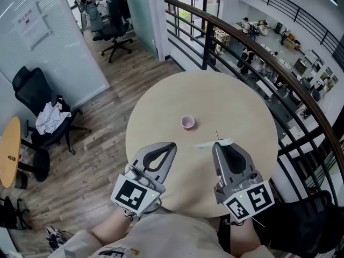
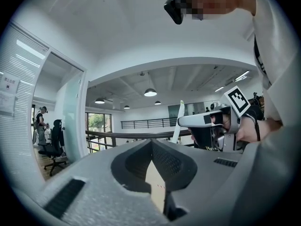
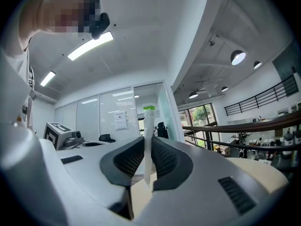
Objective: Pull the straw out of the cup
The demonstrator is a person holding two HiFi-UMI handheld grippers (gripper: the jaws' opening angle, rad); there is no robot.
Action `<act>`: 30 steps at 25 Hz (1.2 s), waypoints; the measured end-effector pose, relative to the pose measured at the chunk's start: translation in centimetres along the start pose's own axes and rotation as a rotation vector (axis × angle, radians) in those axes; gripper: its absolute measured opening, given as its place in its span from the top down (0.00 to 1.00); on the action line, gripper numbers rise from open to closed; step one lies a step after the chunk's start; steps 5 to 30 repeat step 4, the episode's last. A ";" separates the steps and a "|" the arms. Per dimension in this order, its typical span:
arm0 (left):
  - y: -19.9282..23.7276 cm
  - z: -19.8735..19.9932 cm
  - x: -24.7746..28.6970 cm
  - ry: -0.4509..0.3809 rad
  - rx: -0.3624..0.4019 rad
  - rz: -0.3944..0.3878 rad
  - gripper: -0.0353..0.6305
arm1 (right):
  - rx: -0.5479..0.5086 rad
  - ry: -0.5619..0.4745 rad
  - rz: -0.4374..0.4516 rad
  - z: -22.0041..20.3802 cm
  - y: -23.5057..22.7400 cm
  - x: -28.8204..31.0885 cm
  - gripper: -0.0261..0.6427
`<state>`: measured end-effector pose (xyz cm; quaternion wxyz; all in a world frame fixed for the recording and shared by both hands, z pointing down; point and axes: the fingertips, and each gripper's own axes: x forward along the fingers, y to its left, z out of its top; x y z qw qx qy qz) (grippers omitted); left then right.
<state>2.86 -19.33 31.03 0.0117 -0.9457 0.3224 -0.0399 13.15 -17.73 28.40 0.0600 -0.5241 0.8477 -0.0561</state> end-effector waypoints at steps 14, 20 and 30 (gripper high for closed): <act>0.3 -0.1 0.3 0.008 0.006 0.002 0.93 | 0.014 -0.002 -0.005 -0.1 -0.3 0.0 0.88; 0.3 -0.1 0.3 0.008 0.006 0.002 0.93 | 0.014 -0.002 -0.005 -0.1 -0.3 0.0 0.88; 0.3 -0.1 0.3 0.008 0.006 0.002 0.93 | 0.014 -0.002 -0.005 -0.1 -0.3 0.0 0.88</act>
